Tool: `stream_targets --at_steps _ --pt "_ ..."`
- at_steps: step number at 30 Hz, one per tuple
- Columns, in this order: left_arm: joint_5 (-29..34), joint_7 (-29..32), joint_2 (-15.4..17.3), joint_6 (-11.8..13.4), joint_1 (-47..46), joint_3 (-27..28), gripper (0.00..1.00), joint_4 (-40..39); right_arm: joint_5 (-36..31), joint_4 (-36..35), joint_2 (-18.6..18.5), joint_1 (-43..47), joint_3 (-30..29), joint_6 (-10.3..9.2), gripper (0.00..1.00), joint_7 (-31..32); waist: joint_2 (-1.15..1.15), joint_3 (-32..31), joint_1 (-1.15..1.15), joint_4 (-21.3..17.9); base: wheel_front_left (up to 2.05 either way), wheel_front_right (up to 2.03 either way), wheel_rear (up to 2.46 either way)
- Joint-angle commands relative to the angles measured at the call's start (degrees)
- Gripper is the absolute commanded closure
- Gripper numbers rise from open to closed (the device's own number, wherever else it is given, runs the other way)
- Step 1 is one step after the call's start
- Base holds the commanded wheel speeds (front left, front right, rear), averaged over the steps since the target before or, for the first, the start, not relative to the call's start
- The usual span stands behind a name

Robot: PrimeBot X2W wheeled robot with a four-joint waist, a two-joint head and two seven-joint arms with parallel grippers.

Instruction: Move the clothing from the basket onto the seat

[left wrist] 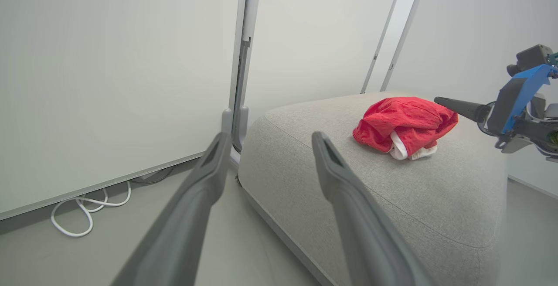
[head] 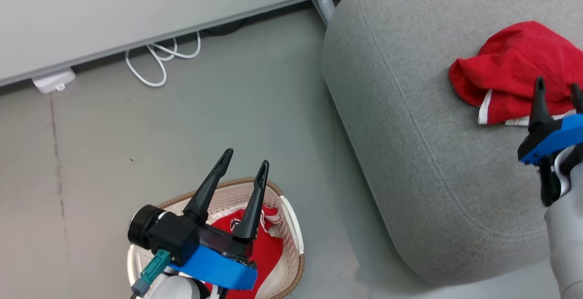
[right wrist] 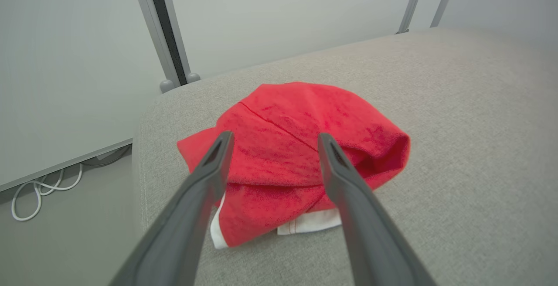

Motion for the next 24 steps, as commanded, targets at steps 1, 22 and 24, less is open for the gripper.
stream_targets --at_steps 1,22,24 --pt "0.1 -0.3 -0.1 -0.4 0.5 0.5 0.0 0.2 0.3 -0.5 0.3 1.3 0.3 0.04 0.0 -0.3 0.0 -1.8 0.01 0.8 0.0 0.0 0.0" --pt "-0.6 -0.3 -4.7 -0.6 9.4 10.2 0.0 5.8 6.1 -33.8 6.4 32.7 9.2 0.04 0.0 2.1 0.0 -14.2 0.01 10.0 0.0 0.0 0.0" --pt "-0.7 -0.3 -4.9 -0.6 10.1 11.3 0.0 6.2 6.1 -37.5 7.1 35.8 9.7 0.04 0.0 3.1 0.0 -14.9 0.01 10.6 0.0 0.0 0.0"
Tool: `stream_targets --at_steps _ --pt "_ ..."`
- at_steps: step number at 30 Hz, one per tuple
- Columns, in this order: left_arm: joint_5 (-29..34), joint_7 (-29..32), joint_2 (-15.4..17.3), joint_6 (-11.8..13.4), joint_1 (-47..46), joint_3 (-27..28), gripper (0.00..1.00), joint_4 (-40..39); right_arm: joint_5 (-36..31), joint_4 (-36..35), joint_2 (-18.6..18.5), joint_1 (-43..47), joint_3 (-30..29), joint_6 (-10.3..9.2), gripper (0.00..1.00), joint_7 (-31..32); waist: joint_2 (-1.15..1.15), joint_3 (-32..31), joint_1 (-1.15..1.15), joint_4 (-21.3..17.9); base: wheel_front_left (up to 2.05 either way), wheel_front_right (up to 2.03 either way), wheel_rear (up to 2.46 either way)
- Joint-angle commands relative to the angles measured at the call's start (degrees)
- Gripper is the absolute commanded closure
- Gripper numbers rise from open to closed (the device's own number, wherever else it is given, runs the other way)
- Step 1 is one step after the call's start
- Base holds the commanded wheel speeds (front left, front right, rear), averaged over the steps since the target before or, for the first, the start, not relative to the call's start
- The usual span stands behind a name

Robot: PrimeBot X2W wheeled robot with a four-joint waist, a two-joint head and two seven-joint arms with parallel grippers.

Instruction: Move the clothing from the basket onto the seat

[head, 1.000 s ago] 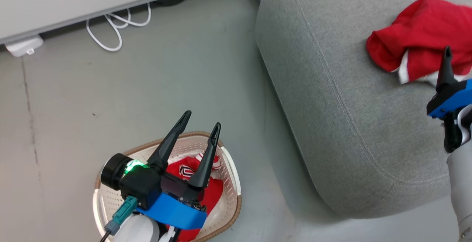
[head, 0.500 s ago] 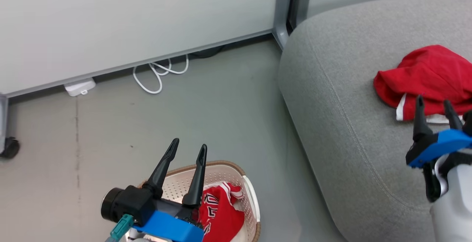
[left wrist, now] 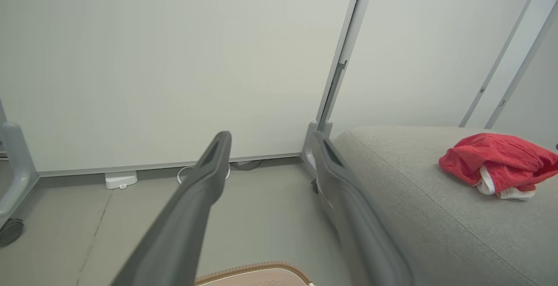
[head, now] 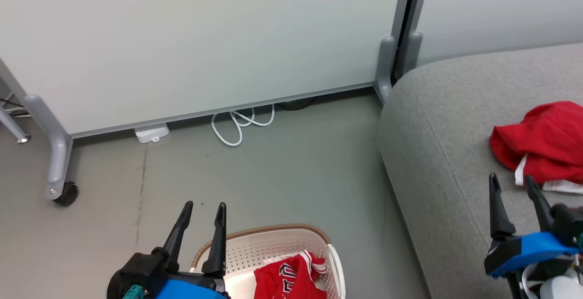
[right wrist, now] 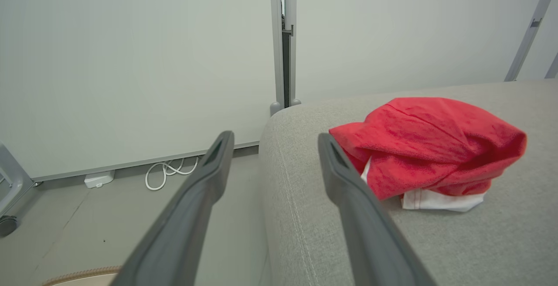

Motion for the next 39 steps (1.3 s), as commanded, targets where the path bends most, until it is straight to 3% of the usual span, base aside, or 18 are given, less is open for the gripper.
stream_targets --at_steps 1,6,13,22,39 --pt "-0.2 -0.3 0.0 -0.5 0.5 0.7 0.0 0.3 -0.3 -1.7 0.3 1.9 0.1 0.04 0.0 0.5 0.0 -1.0 0.01 1.2 0.0 0.0 0.0" --pt "0.2 -0.3 -0.3 -0.5 1.5 2.9 0.0 1.1 0.1 -9.1 1.9 8.0 1.2 0.04 0.0 3.0 0.0 -2.3 0.01 2.8 0.0 0.0 0.0" --pt "0.5 -0.3 -0.4 -0.4 2.4 5.4 0.0 3.1 0.5 -13.4 2.6 12.4 4.1 0.04 0.0 5.0 0.0 -3.7 0.01 4.6 0.0 0.0 0.0" --pt "0.3 -0.3 0.5 -0.5 1.5 6.4 0.0 5.6 1.7 -14.5 2.6 14.2 8.3 0.04 0.0 5.3 0.0 -4.1 0.01 6.1 0.0 0.0 0.0" --pt "1.0 -0.3 0.8 -0.5 0.7 6.4 0.0 6.9 2.8 -13.7 2.6 14.6 8.3 0.04 0.0 4.7 0.0 -3.7 0.01 6.7 0.0 0.0 0.0"
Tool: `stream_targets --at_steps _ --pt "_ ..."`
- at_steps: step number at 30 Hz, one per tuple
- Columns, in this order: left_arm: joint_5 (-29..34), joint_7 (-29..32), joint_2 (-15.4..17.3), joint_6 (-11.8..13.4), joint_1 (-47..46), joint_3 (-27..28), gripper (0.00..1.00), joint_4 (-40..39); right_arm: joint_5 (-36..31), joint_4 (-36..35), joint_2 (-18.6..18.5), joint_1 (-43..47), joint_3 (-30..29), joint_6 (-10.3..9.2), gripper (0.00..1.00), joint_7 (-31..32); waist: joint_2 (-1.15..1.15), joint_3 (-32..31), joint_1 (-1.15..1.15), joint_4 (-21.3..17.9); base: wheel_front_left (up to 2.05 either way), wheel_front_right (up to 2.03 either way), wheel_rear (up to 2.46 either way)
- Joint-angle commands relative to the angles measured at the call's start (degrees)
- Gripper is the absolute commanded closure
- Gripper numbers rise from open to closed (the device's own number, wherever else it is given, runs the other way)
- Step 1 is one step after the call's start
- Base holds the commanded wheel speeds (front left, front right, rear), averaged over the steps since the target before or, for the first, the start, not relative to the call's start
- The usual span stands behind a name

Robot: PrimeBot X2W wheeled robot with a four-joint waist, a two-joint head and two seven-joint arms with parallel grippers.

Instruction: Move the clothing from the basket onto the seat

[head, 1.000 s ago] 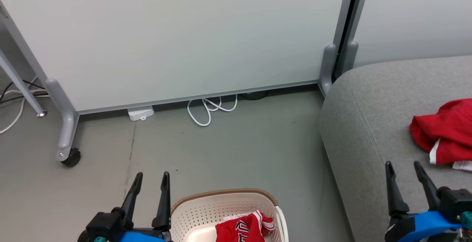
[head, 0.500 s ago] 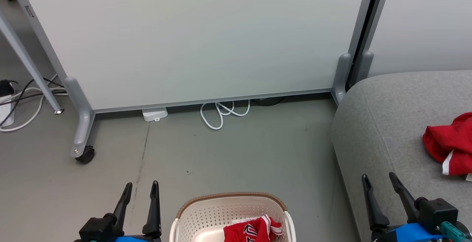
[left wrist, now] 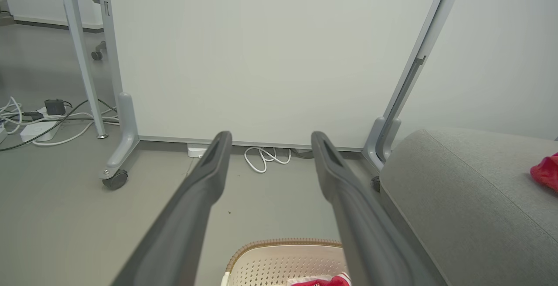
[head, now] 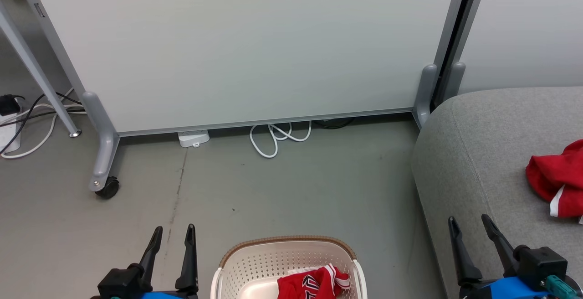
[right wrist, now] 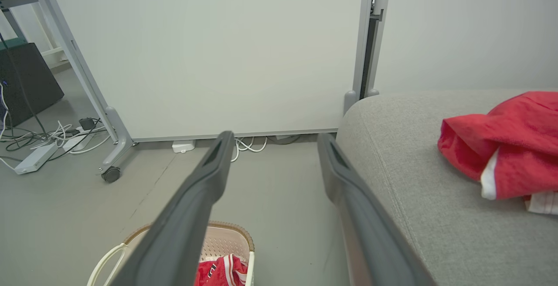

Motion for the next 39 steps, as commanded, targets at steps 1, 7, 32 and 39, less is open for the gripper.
stream_targets --at_steps 1,7,32,39 --pt "0.4 -0.3 0.1 -0.4 -0.8 0.0 0.0 -0.1 0.6 0.2 0.1 0.7 -0.1 0.04 0.0 0.0 0.0 0.1 0.0 0.0 0.0 0.0 0.0" --pt "0.4 -0.3 0.5 -0.4 -0.6 -0.3 0.0 -0.3 1.3 0.5 0.1 0.2 0.1 0.04 0.0 -0.5 0.0 0.4 0.0 -0.3 0.0 0.0 0.0" --pt "0.8 -0.3 0.4 -0.3 -6.2 -8.0 0.0 2.2 2.1 -1.8 0.1 -5.2 3.3 0.04 0.0 -1.9 0.0 12.9 0.0 -8.5 0.0 0.0 0.0" --pt "0.2 -0.3 1.2 -0.3 -10.9 -10.3 0.0 5.7 2.4 -2.5 0.1 -9.2 4.7 0.04 0.0 -3.2 0.0 20.5 0.0 -11.9 0.0 0.0 0.0"
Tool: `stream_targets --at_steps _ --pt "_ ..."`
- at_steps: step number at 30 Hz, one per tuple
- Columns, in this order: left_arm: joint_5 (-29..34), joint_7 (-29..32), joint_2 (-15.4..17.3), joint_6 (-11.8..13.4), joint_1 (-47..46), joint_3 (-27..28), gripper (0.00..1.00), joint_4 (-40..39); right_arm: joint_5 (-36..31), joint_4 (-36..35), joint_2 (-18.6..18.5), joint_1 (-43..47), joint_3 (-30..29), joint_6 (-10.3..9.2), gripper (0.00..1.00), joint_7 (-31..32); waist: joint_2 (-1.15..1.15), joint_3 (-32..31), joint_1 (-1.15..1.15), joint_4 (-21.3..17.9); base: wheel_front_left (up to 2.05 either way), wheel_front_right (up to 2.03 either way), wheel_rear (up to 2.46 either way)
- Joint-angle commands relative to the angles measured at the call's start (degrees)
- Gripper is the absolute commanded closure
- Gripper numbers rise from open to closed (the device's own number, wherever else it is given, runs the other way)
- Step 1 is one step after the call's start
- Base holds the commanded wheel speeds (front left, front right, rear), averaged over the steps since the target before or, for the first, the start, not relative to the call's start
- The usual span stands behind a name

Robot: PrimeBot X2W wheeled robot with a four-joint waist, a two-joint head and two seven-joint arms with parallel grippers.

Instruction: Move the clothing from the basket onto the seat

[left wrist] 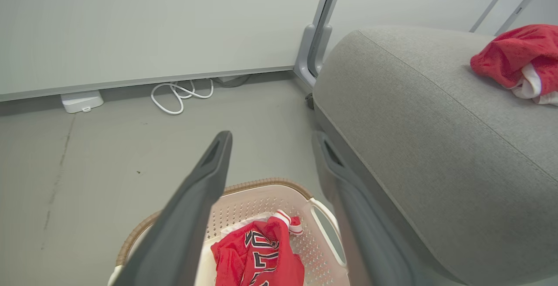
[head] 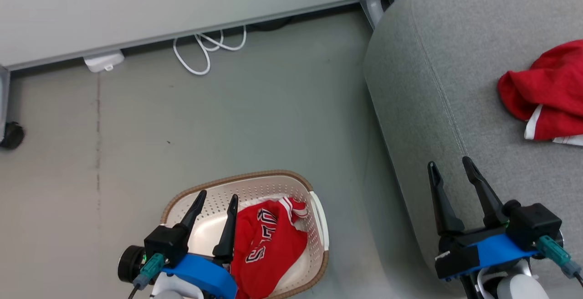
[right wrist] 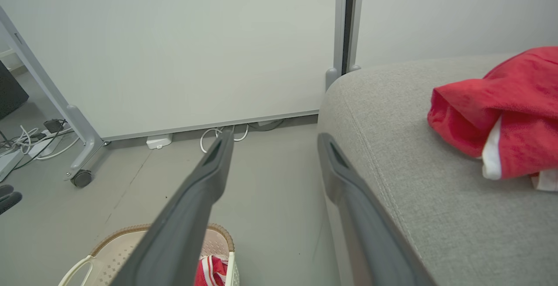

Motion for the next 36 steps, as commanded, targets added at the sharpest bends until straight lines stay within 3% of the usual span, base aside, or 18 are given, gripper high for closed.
stream_targets --at_steps 1,27,36 --pt "-0.3 -0.3 0.7 -0.1 -1.6 -0.1 0.0 0.4 0.1 -0.4 0.0 -1.3 0.3 0.04 0.0 -0.4 0.0 4.3 -0.01 -2.8 0.0 0.0 0.0" --pt "-1.9 -0.3 8.2 -0.1 -17.0 -4.9 0.0 14.3 6.4 -2.7 0.0 -13.4 9.9 0.04 0.0 -5.1 0.0 28.0 -0.01 -14.2 0.0 0.0 0.0" --pt "-2.8 -0.3 9.9 -0.1 -21.7 -8.4 0.0 16.9 8.0 -5.9 0.0 -16.2 11.1 0.04 0.0 -5.2 0.0 34.0 -0.01 -15.2 0.0 0.0 0.0"
